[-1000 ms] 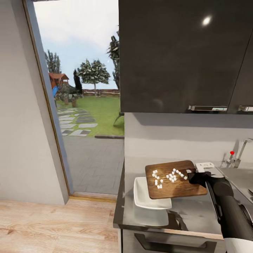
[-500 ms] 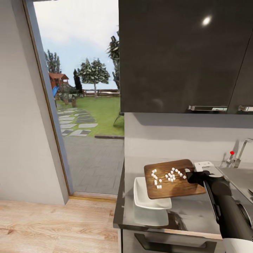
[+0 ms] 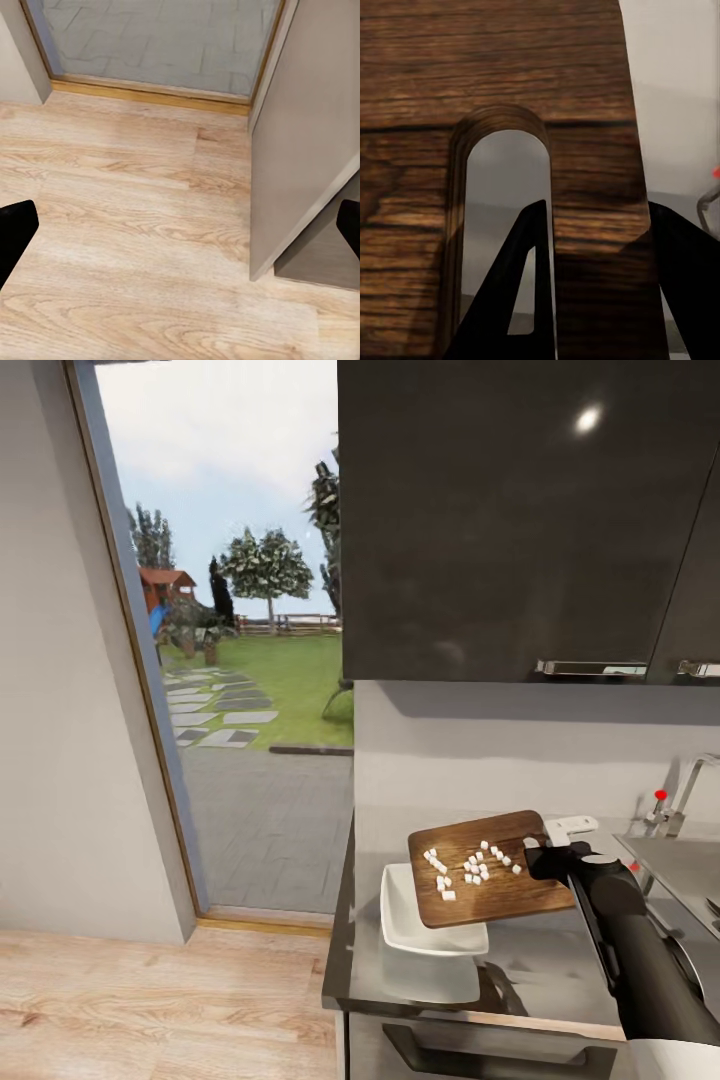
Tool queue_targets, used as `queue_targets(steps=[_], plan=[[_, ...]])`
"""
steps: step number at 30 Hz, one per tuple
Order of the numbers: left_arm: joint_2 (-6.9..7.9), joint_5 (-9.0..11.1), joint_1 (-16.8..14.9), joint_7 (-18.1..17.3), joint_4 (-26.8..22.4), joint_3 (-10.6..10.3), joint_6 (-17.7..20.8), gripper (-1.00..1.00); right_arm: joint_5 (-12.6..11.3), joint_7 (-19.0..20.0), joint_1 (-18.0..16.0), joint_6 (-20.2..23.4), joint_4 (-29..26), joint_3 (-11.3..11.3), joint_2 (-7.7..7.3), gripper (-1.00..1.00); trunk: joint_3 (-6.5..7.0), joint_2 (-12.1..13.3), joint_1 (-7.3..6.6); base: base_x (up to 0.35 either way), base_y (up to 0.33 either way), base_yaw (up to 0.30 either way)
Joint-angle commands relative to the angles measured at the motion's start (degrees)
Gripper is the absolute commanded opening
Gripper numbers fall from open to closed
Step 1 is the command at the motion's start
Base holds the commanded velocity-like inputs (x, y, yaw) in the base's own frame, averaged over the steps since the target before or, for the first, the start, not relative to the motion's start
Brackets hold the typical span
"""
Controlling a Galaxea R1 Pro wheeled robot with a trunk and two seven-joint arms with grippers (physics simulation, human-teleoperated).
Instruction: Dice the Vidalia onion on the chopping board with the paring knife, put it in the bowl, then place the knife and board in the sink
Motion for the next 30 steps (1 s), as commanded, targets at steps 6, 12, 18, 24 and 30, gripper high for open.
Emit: queue_targets(steps=[6, 12, 18, 24, 30], plan=[[0.09, 0.37, 0.01, 0.46, -0.05, -0.39, -0.14, 1.0, 0.58, 0.42, -0.02, 0.21, -0.04, 1.21, 0.08, -1.0, -0.01, -0.03, 0.02, 0.0, 0.0, 0.0], [0.09, 0.37, 0.01, 0.46, -0.06, -0.4, -0.14, 1.0, 0.58, -1.51, -0.02, 0.21, -0.05, 2.44, 0.07, -1.0, -0.01, -0.03, 0.02, 0.075, 0.098, 0.0], [0.09, 0.37, 0.01, 0.46, -0.05, -0.4, -0.14, 1.0, 0.58, -2.2, -0.02, 0.21, -0.05, 2.52, 0.07, -1.0, -0.01, -0.03, 0.02, 0.019, 0.021, 0.0], [0.09, 0.37, 0.01, 0.46, -0.05, -0.4, -0.14, 1.0, 0.58, -2.36, -0.02, 0.21, -0.08, 2.52, 0.07, -1.0, -0.01, -0.03, 0.02, 0.004, 0.003, 0.0], [0.09, 0.37, 0.01, 0.46, -0.09, -0.4, -0.14, 1.0, 0.58, -2.56, -0.02, 0.21, -0.08, 2.52, 0.07, -1.0, -0.01, -0.03, 0.02, 0.122, 0.077, 0.0]])
